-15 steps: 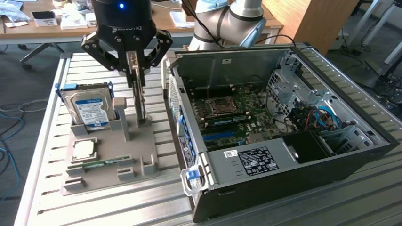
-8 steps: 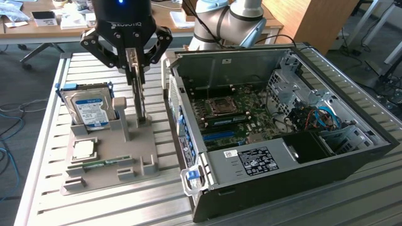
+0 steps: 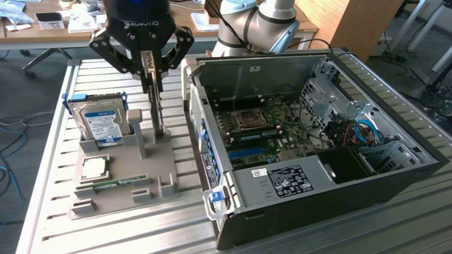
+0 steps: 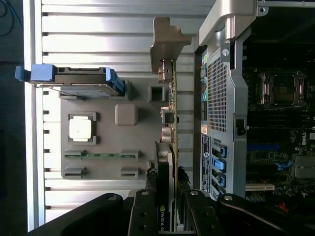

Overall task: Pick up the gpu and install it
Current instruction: 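Pick up the gpu and move the gpu toward the slot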

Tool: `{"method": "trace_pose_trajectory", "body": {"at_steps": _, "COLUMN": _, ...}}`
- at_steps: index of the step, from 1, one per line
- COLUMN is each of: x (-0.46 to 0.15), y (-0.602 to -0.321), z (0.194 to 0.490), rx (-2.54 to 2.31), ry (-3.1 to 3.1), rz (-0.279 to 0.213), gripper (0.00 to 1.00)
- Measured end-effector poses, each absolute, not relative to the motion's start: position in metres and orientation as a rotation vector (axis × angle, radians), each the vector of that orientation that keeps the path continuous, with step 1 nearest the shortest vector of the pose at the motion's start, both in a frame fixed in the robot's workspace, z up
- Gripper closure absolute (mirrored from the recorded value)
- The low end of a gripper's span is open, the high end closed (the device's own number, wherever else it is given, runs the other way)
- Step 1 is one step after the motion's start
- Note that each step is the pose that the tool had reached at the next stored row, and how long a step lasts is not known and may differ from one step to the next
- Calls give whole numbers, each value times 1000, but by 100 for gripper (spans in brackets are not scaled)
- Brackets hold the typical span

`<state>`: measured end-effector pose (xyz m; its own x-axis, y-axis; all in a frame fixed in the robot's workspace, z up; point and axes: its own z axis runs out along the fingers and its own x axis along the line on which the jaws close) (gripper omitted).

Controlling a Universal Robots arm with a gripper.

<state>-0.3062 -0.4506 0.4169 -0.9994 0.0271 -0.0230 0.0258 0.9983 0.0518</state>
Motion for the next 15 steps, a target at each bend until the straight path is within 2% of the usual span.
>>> {"method": "trace_pose_trajectory", "body": {"at_steps": 15, "x": -306, "y": -451, "z": 422, "rx": 41, "ry": 3117, "rz": 80, "gripper": 73}}
